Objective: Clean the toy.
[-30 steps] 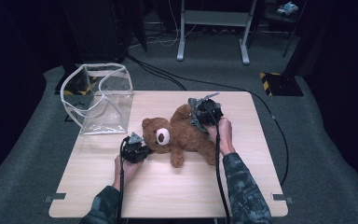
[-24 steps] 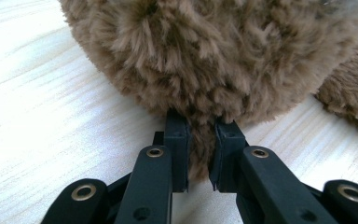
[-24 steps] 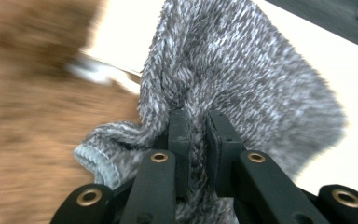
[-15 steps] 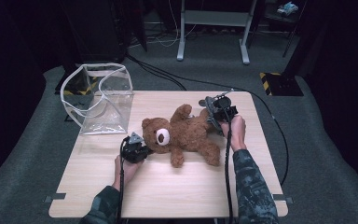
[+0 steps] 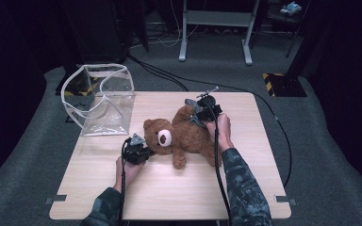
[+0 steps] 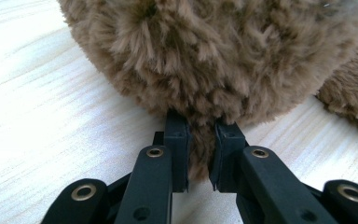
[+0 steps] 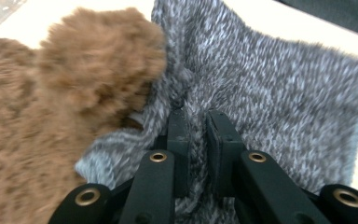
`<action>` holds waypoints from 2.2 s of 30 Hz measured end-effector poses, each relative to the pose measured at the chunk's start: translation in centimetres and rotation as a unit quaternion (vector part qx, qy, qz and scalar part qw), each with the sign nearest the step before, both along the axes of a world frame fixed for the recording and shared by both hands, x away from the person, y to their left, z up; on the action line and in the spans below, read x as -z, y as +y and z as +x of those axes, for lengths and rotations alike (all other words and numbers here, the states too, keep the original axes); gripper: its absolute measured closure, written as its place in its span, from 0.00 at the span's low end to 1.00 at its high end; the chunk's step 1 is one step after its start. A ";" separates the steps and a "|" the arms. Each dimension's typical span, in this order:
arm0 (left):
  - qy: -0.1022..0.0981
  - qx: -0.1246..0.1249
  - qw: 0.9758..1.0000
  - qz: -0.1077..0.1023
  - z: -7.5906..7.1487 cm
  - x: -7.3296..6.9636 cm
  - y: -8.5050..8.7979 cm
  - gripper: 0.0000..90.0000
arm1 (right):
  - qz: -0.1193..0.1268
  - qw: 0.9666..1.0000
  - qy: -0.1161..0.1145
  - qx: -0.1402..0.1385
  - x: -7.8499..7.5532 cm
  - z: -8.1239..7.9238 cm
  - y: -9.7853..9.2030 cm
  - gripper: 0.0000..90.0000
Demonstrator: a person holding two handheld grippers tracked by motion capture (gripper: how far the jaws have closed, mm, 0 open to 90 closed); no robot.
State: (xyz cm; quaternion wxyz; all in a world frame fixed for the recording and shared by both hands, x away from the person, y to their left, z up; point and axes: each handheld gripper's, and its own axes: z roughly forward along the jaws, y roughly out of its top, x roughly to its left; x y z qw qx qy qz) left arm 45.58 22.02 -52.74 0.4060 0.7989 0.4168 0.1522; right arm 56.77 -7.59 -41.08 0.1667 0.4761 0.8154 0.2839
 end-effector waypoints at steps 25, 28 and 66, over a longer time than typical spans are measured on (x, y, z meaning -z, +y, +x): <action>0.003 0.001 1.000 0.000 0.0 0.0 0.0 0.88 | 0.000 0.988 -0.087 -0.124 -4.4 -6.5 4.6 0.90; 0.003 0.001 1.000 -0.001 0.0 0.0 0.0 0.88 | 0.009 0.989 -0.065 -0.132 -3.6 -6.3 6.8 0.90; 0.000 -0.002 1.000 -0.001 0.0 0.0 0.0 0.88 | -0.028 0.999 -0.046 -0.008 0.9 -4.3 -3.0 0.90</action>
